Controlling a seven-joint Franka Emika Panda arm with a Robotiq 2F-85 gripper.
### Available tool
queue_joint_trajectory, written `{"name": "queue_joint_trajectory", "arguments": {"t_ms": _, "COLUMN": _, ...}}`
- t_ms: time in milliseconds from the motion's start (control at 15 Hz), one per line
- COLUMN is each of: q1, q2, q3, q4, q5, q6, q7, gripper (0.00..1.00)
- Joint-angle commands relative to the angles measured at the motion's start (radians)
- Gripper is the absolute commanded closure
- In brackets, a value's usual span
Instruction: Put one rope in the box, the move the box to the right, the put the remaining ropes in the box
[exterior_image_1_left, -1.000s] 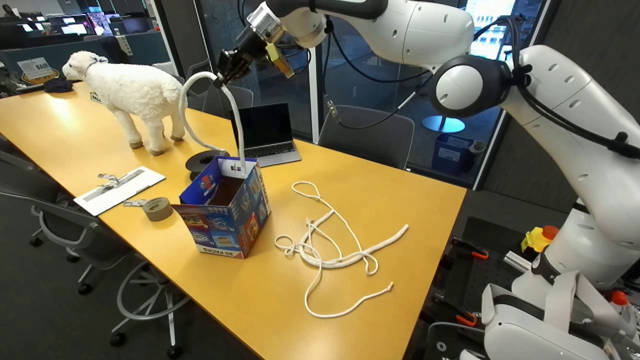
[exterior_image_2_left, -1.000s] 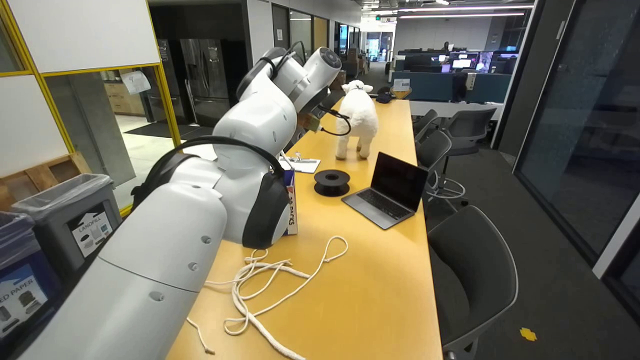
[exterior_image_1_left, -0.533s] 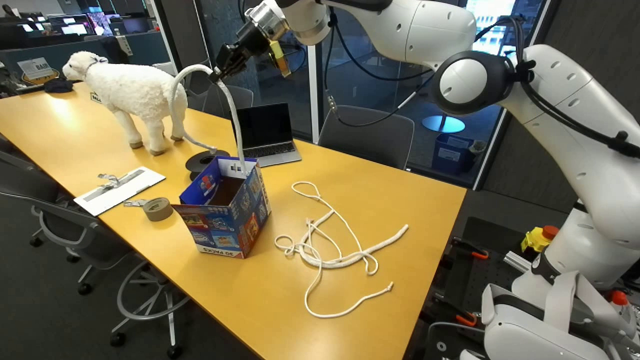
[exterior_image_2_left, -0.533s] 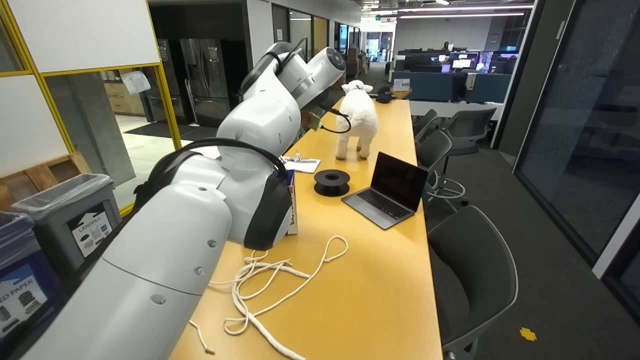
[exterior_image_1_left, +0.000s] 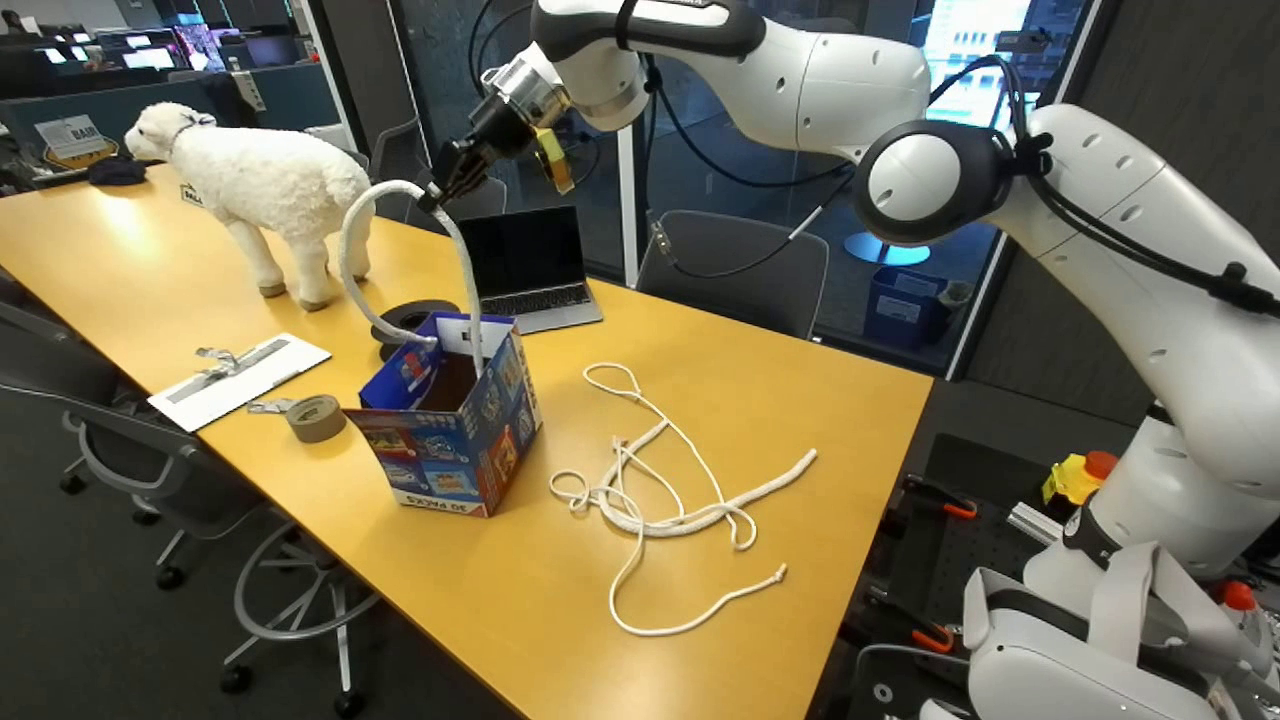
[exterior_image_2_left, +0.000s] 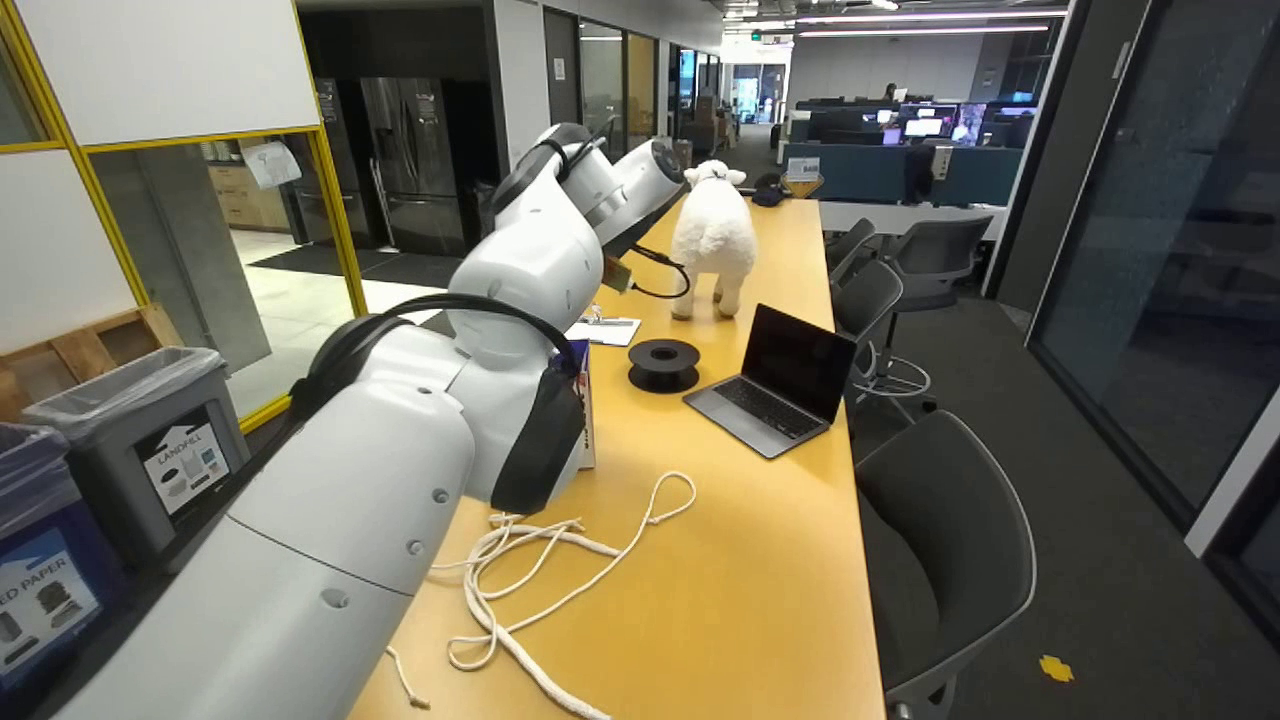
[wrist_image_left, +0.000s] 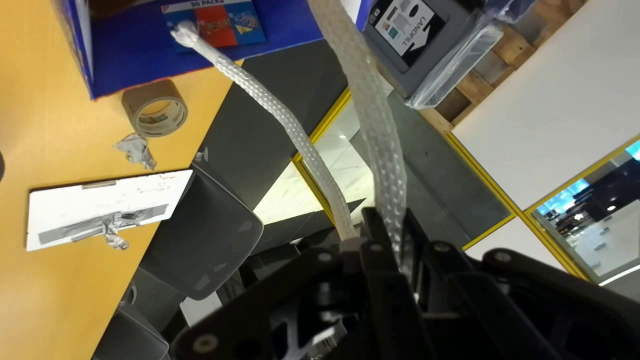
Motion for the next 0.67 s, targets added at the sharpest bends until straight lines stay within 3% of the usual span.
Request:
{"name": "queue_joint_trajectory", "arguments": {"t_ms": 0, "q1": 0.006, "q2": 0.013, "q3": 0.01, "q4": -0.005, "q5": 0.005, "q6": -0.014, "q7": -0.022, "gripper": 0.91}}
{"name": "queue_joint_trajectory", "arguments": {"t_ms": 600, "q1": -0.014, "q2": 0.037, "q3": 0.018, "q4": -0.083, "q5": 0.009, "q6": -0.134, "q7": -0.094, "gripper": 0.91}}
